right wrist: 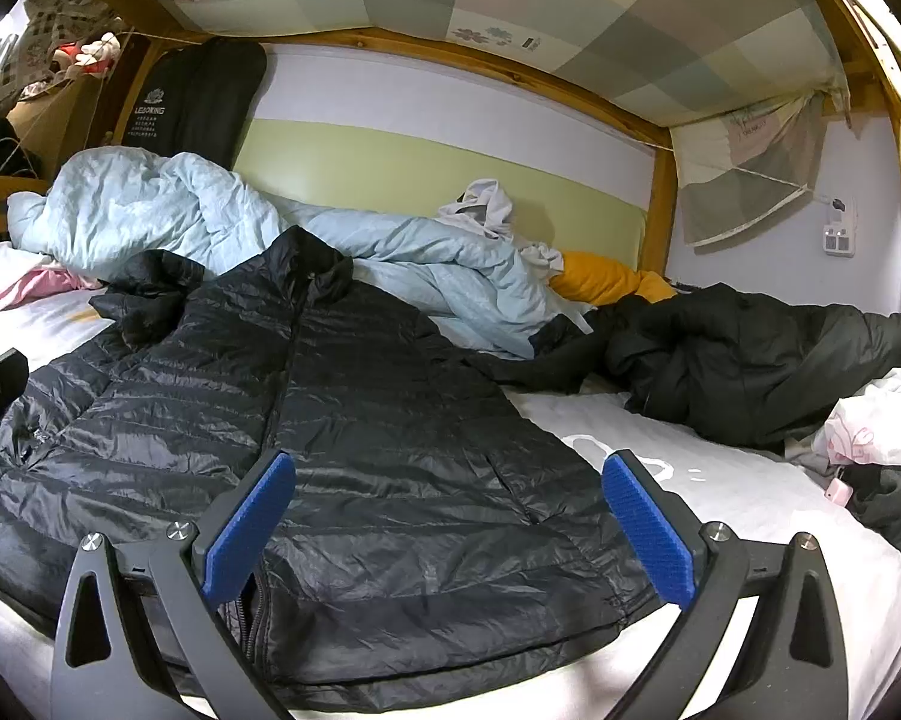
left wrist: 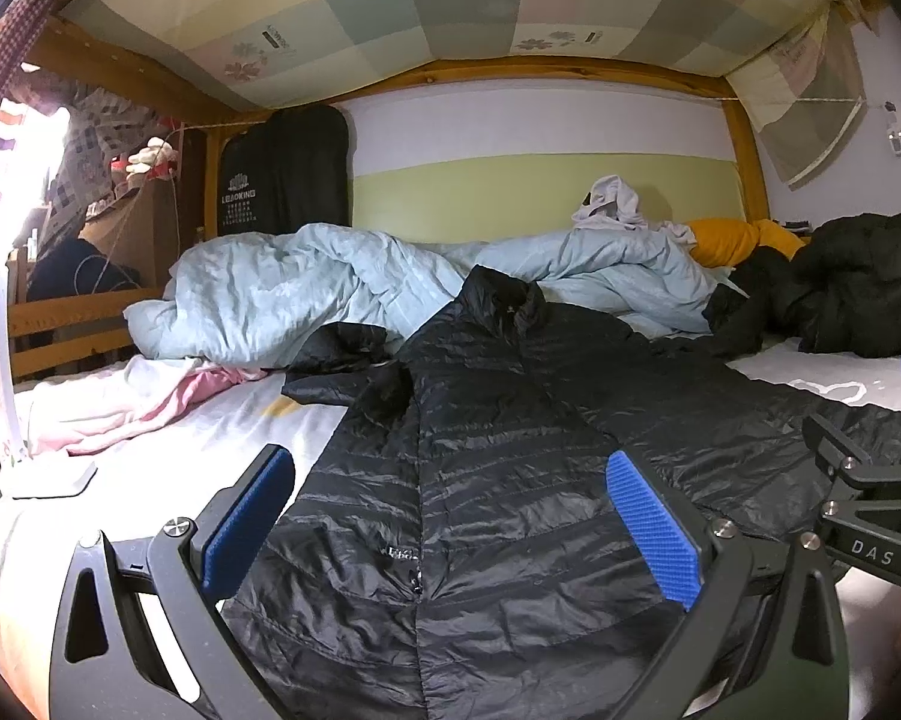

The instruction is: Fold large clothes

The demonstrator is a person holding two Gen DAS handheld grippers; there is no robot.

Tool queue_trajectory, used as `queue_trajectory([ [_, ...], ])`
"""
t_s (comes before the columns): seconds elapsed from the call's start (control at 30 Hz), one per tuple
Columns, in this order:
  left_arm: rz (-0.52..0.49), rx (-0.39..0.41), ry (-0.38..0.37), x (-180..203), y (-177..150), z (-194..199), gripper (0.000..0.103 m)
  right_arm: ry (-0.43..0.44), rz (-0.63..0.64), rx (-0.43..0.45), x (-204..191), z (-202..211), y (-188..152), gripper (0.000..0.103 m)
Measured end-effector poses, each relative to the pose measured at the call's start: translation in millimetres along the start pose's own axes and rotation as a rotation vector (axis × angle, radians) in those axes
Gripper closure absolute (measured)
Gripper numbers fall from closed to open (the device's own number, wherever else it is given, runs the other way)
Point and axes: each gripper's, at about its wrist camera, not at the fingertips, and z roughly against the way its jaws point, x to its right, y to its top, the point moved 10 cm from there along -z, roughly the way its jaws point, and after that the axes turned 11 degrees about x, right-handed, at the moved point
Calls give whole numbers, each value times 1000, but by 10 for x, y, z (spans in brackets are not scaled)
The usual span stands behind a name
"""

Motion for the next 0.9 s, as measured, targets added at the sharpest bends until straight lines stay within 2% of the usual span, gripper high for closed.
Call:
queue_trajectory([
  [0.4, 40, -25, -11, -73, -41, -42, 0, 7, -58, -17, 99, -19, -23, 0],
  [0.9, 39, -28, -12, -71, -37, -48, 0, 4, -31, -5, 59, -5, -16, 0],
])
